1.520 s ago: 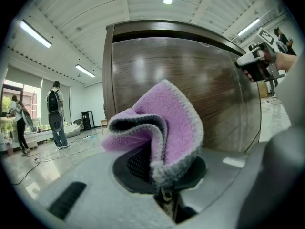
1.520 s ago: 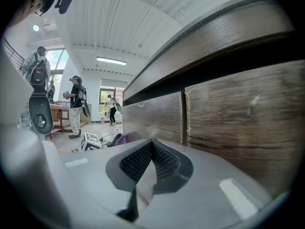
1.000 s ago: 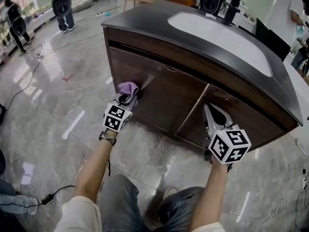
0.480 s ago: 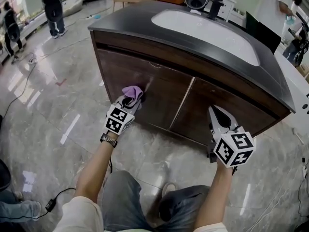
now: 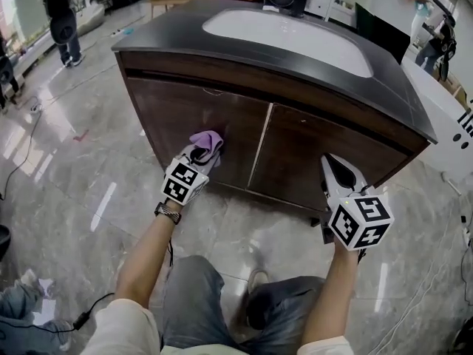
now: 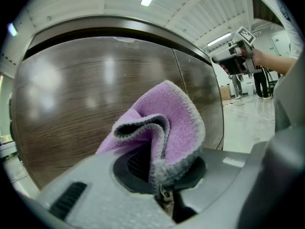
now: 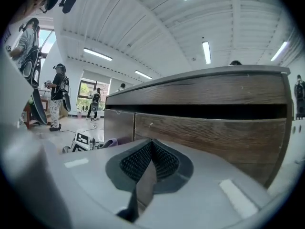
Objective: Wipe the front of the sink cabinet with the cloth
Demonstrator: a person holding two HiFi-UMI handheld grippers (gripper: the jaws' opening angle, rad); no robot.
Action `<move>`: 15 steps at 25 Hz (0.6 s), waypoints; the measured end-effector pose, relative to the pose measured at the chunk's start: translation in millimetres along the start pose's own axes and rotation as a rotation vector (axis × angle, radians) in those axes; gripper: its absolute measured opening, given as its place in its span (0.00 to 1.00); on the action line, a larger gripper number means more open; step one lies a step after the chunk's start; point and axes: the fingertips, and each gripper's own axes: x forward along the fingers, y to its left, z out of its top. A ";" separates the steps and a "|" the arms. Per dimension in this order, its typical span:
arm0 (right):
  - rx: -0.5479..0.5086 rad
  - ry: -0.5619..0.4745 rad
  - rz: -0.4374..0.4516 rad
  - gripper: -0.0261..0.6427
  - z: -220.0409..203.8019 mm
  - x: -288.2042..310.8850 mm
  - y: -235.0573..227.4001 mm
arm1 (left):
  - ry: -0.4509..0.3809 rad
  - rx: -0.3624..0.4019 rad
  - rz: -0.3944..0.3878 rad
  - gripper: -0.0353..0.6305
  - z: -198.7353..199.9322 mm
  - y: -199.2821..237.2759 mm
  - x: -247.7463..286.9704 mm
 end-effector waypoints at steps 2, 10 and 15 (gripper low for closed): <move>-0.009 0.007 -0.015 0.05 0.3 -4.8 -2.1 | -0.005 0.006 -0.028 0.13 5.2 -10.5 5.4; 0.008 0.001 -0.055 0.05 -1.2 -34.1 -27.6 | -0.017 0.018 -0.097 0.13 29.9 -63.5 37.7; -0.027 0.011 -0.175 0.05 -7.9 -65.4 -38.7 | -0.022 0.016 -0.130 0.13 39.5 -85.9 49.2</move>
